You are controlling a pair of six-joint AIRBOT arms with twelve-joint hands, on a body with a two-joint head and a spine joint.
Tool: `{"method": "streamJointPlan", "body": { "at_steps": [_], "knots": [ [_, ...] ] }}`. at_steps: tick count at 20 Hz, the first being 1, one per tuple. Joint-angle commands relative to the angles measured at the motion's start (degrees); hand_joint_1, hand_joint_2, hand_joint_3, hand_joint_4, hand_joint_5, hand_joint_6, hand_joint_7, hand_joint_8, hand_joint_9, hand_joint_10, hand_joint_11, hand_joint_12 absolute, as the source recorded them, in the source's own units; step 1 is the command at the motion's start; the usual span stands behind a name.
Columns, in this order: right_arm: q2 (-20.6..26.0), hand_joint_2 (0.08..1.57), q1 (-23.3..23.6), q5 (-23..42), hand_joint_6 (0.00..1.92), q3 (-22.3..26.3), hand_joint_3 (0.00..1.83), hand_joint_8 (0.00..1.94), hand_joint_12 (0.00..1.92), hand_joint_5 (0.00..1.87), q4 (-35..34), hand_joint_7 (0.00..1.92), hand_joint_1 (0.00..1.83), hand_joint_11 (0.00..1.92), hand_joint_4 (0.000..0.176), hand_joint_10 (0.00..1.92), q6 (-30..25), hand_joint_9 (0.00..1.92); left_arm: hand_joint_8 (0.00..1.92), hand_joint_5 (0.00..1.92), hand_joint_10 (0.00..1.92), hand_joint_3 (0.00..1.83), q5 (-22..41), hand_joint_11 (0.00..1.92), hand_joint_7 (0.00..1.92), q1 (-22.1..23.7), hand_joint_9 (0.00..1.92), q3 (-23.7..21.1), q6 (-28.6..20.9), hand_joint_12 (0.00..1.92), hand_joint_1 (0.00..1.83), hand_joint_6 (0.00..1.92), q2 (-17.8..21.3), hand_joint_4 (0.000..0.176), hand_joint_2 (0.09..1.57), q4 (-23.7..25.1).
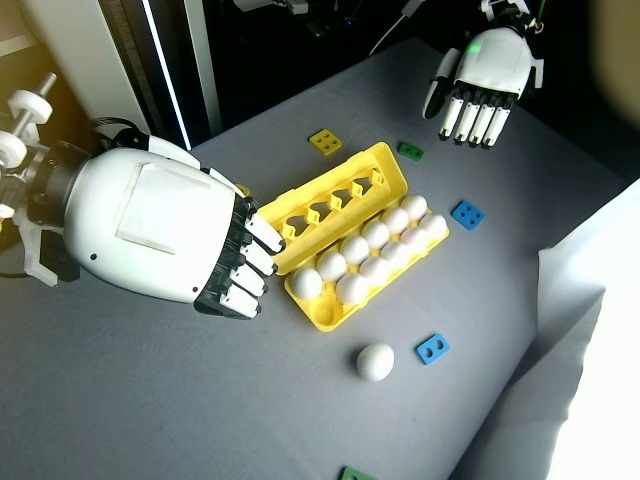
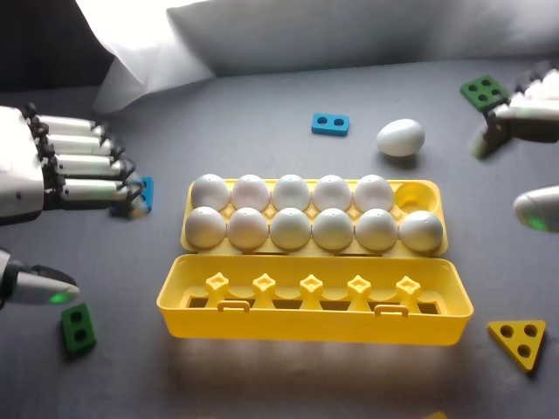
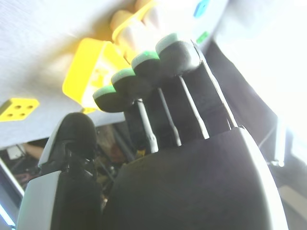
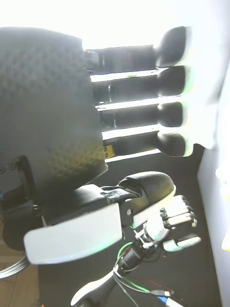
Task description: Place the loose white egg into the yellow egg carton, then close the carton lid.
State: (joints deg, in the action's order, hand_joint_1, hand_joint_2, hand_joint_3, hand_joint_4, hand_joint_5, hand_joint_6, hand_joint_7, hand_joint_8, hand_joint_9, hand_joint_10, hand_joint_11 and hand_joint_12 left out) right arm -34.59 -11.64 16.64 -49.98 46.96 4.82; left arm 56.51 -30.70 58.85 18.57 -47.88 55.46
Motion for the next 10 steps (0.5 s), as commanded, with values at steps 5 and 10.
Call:
{"method": "streamJointPlan", "body": {
  "at_steps": [5, 10],
  "knots": [
    [1.0, 1.3, 0.94, 2.43, 0.01, -0.03, 0.02, 0.0, 0.0, 0.03, -1.37, 0.03, 0.0, 0.0, 0.0, 0.0, -0.09, 0.0, 0.0, 0.08, 0.0, 0.01, 3.67, 0.02, 0.07, 0.35, 0.04, 0.52, -1.03, 0.02, 0.0, 0.0, 0.91, 0.0, 1.26, -2.88],
    [-0.75, 1.31, 3.33, -0.69, 0.0, -0.21, 0.02, 0.0, 0.0, 0.0, -1.39, 0.0, 0.0, 0.0, 0.0, 0.0, 5.16, 0.0, 0.0, 0.09, 0.0, 0.01, 2.84, 0.02, 0.08, 0.54, 0.04, 0.71, -3.97, 0.02, 0.0, 0.0, 0.87, 0.0, 1.27, 1.54]
  ]
}}
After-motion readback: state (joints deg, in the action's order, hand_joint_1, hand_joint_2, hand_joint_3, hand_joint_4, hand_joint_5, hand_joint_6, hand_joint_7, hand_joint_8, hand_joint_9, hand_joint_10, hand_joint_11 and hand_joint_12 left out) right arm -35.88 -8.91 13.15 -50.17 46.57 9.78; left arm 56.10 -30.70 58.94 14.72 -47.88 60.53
